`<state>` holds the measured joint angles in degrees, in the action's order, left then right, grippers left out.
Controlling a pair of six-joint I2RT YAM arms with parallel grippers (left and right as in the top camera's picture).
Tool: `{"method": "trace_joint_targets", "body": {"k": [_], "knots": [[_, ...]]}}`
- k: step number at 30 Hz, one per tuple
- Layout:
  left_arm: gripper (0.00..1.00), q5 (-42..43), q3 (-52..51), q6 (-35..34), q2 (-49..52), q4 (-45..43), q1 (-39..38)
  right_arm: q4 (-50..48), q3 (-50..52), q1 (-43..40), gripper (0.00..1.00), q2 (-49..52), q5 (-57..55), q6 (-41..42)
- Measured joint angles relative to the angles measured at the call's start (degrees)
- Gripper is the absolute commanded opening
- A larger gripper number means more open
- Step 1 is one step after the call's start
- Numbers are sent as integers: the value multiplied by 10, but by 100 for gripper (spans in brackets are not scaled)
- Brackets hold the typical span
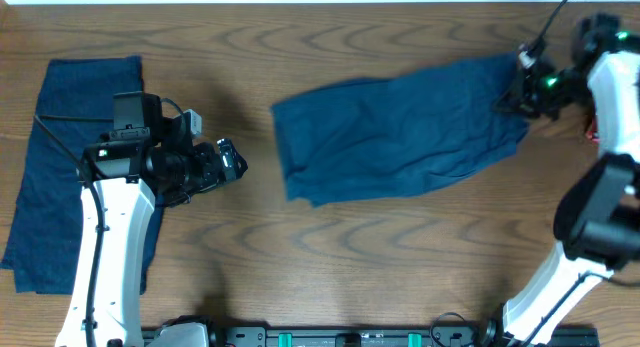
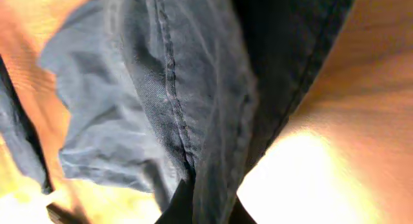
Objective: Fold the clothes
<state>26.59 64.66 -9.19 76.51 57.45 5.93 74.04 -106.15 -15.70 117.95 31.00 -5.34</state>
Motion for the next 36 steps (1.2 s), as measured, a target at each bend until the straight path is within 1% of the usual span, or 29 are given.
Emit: {"method": "trace_joint_targets", "body": {"k": [2, 6, 11, 14, 18, 22, 27, 36], "knots": [[98, 0, 0, 0, 0, 0, 0, 20, -17, -1, 1, -24, -14, 3], [98, 0, 0, 0, 0, 0, 0, 53, -36, -1, 1, -33, -30, 6], [98, 0, 0, 0, 0, -1, 0, 65, -36, 6, 1, -32, -41, 6], [98, 0, 0, 0, 0, -6, 0, 65, -37, 23, 1, -32, -47, 9], [98, 0, 0, 0, 0, -15, 0, 69, -59, 64, 1, -31, -52, 15], [98, 0, 0, 0, 0, -25, 0, 69, -115, 119, 1, -31, -53, 29], [98, 0, 0, 0, 0, -35, 0, 67, -171, 190, 1, -31, -59, 70], [98, 0, 0, 0, 0, -42, 0, 69, -175, 278, 1, -30, -105, 135]]}}
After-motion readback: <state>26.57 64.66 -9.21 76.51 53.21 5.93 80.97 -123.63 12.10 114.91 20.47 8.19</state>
